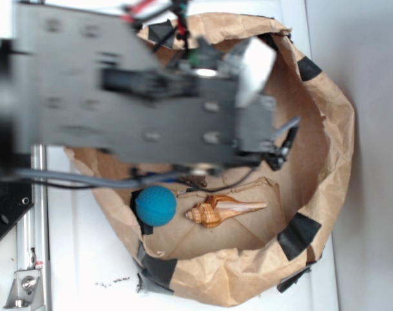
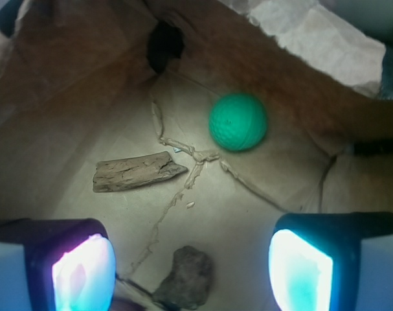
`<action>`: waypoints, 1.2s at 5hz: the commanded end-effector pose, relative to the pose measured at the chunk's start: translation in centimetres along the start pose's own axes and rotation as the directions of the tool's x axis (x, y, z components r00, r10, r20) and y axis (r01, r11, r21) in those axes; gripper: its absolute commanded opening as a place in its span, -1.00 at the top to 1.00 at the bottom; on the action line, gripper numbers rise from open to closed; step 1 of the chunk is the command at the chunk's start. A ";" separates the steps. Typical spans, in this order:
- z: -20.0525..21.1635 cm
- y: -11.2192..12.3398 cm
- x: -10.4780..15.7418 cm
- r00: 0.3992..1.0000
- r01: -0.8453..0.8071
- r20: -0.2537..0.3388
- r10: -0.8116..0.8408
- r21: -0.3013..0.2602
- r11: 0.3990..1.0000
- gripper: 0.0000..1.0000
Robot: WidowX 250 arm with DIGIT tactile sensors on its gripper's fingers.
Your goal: Grab the green ball.
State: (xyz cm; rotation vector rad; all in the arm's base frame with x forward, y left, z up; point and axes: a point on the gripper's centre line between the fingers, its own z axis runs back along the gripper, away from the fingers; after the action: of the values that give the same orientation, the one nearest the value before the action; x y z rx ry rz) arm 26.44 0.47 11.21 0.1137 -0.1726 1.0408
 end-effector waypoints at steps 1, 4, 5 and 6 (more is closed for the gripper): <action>0.5 0.3 1.9 0.996 -0.089 0.000 0.090 -0.023 0.996 -1.00; 0.5 0.3 1.9 0.996 -0.089 0.000 0.090 -0.023 0.996 -1.00; 0.5 0.3 1.9 0.996 -0.089 0.000 0.090 -0.023 0.996 -1.00; -1.8 0.1 2.5 0.979 -0.204 0.020 0.204 0.009 0.979 -1.00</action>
State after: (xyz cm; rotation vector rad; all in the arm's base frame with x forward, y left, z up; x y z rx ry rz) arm 27.41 1.73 8.62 0.1494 -0.1503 1.2079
